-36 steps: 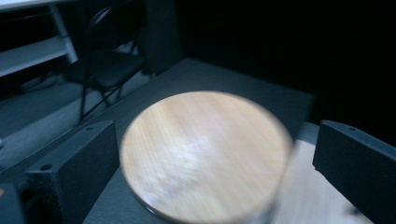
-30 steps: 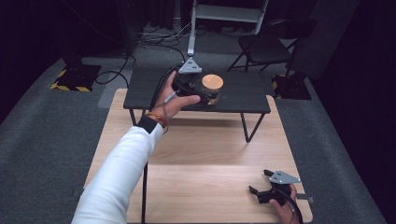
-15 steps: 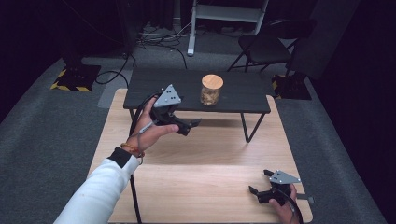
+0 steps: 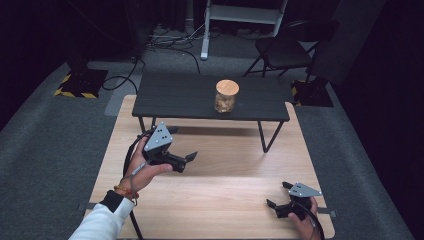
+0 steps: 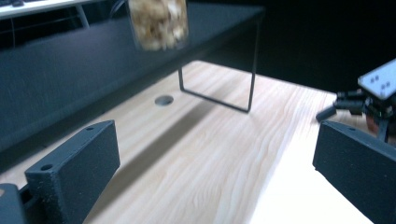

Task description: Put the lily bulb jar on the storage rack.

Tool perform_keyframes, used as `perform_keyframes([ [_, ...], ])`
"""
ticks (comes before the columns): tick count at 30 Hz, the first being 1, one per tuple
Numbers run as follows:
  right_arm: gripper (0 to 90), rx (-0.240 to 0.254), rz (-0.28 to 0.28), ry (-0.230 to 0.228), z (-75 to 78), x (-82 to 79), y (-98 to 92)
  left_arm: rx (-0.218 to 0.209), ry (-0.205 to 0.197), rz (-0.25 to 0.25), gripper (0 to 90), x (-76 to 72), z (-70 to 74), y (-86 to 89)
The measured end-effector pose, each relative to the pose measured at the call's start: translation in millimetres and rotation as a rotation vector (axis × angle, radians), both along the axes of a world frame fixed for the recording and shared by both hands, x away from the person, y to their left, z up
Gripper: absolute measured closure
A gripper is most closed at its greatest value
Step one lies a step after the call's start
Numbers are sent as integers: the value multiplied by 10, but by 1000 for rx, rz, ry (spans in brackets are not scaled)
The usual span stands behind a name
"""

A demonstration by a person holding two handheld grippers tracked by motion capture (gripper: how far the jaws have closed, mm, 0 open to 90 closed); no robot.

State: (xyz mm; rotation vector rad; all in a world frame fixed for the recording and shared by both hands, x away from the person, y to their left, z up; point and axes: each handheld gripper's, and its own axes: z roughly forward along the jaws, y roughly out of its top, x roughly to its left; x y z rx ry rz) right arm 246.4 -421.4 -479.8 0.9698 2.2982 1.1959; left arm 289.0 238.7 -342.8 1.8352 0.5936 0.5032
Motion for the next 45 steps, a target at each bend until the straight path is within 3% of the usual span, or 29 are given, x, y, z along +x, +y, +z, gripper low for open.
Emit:
perform_keyframes([
  [9,0,0,0,0,0,0,0,-9,38,-4,5,-160,-419,182],
  [12,0,0,0,0,-1,-1,0,23,48,-13,4,-200,-550,218],
  [13,0,0,0,-1,-1,-2,1,19,58,-12,4,-234,-664,254],
  [21,0,0,0,-1,-1,-1,1,38,87,-5,4,-356,-988,317],
  [23,0,0,1,-1,-1,-1,0,63,96,-2,4,-377,-1039,305],
  [41,0,0,5,0,0,5,-3,82,147,-14,5,-488,-1449,308],
  [45,0,0,5,0,0,5,-3,120,162,-18,5,-475,-1486,290],
])
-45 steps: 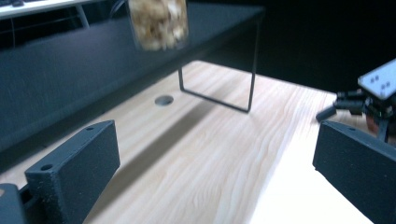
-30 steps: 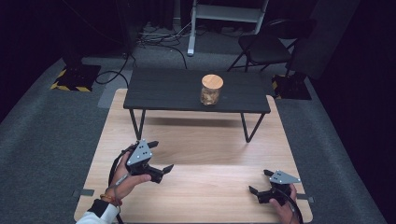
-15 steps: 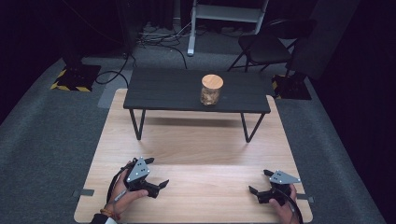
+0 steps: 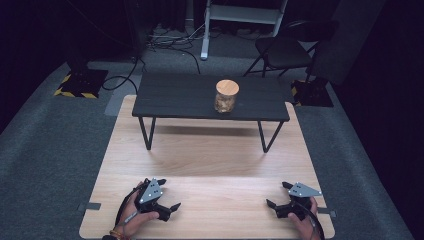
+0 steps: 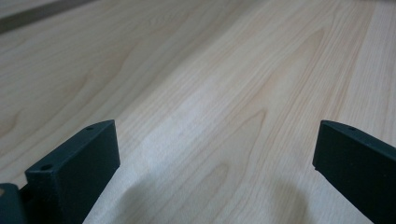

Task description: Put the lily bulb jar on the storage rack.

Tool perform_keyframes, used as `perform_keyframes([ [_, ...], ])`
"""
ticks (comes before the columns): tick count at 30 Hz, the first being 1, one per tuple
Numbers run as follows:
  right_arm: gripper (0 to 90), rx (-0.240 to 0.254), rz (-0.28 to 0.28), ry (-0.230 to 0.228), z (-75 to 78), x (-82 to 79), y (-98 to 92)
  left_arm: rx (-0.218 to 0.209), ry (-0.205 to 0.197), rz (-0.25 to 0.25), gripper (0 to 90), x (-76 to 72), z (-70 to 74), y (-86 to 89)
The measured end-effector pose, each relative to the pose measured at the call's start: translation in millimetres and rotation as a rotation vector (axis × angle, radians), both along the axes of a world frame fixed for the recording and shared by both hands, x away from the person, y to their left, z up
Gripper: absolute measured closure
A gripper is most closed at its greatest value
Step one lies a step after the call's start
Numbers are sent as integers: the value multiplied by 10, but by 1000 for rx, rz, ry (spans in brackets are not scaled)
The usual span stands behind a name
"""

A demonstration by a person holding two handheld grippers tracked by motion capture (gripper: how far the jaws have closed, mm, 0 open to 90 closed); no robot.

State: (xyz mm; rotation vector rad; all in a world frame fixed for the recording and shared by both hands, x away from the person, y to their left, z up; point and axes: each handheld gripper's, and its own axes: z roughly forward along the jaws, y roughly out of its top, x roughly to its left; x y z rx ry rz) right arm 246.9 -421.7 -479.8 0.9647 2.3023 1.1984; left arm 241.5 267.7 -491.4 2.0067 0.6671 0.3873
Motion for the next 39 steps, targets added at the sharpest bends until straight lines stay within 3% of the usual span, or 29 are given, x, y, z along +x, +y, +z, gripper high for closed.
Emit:
perform_keyframes([
  [4,0,0,0,0,0,0,0,3,-2,3,5,-10,-4,-6],
  [9,0,0,0,1,0,1,-1,58,3,-12,9,-8,25,-68],
  [14,0,0,0,1,0,0,-1,52,35,13,5,16,39,-80],
  [39,0,0,2,0,0,1,-2,52,36,0,5,33,40,-71],
])
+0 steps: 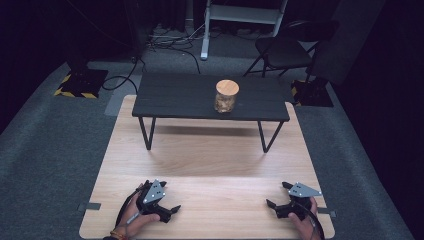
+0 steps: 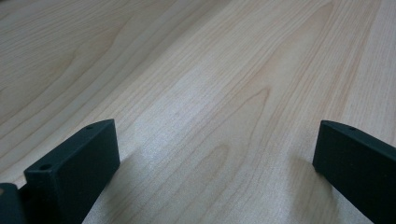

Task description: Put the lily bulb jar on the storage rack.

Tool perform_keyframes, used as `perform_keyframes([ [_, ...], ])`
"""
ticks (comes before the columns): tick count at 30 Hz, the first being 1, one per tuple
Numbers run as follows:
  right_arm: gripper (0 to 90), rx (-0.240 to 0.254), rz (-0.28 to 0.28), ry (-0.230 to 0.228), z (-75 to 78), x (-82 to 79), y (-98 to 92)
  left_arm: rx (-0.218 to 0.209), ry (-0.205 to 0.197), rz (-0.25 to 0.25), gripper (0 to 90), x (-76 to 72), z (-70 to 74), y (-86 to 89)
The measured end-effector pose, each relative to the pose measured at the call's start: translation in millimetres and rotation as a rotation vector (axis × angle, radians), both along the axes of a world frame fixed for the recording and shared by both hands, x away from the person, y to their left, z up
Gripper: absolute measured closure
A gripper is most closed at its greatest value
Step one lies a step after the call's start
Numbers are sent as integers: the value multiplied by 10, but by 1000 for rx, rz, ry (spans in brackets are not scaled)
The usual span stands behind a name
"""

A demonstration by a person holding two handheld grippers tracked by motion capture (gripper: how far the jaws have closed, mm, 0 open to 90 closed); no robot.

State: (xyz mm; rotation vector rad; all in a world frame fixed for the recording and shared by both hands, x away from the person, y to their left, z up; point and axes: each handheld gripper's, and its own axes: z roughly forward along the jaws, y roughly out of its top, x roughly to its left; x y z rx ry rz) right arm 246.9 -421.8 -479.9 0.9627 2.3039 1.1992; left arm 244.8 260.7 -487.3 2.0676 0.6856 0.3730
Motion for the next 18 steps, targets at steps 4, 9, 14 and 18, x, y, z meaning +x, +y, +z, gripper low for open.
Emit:
perform_keyframes([
  [4,0,0,0,0,0,0,0,0,0,0,4,0,0,0],
  [9,0,0,0,0,0,0,0,1,-1,0,5,0,1,0],
  [14,0,0,0,0,0,0,0,1,-1,-1,5,0,1,0],
  [18,0,0,0,0,0,-1,0,0,-1,4,5,-6,0,-3],
])
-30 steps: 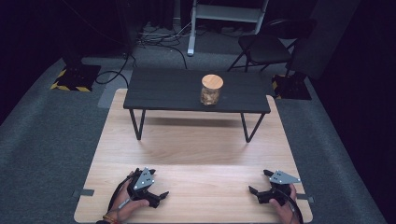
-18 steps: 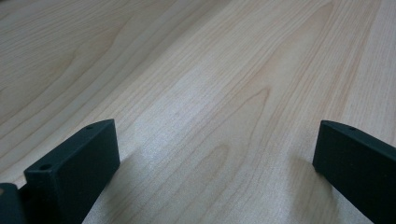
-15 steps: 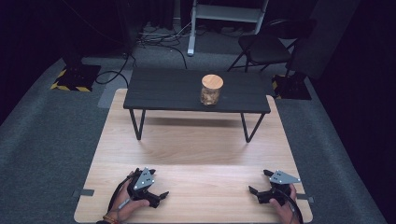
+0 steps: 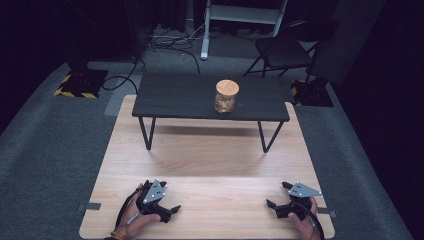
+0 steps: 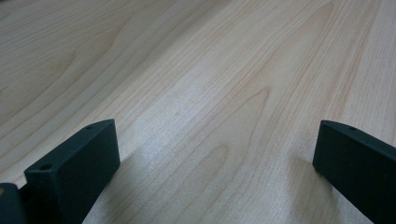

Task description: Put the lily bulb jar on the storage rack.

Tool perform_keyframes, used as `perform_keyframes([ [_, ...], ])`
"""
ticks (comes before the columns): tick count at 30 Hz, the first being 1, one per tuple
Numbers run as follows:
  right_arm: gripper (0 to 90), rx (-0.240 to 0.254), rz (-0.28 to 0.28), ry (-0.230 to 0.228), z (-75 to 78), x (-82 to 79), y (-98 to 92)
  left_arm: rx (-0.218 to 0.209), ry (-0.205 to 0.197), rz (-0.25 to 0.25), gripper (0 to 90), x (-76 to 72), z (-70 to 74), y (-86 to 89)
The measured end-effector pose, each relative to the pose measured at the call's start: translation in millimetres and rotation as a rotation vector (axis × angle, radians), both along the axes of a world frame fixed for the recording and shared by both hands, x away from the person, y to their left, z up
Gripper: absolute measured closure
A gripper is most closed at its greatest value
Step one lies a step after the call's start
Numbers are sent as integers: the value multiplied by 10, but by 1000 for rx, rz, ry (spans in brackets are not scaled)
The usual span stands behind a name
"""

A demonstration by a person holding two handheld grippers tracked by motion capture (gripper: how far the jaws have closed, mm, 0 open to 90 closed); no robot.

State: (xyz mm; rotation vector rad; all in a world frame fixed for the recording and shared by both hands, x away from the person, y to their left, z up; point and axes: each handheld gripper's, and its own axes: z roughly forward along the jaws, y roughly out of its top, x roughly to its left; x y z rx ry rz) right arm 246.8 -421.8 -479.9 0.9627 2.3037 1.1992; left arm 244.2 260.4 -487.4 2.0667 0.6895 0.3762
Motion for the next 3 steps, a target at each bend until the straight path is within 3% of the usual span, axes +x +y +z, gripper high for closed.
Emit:
perform_keyframes([
  [3,0,0,0,0,0,-1,0,1,0,2,5,-5,1,-1],
])
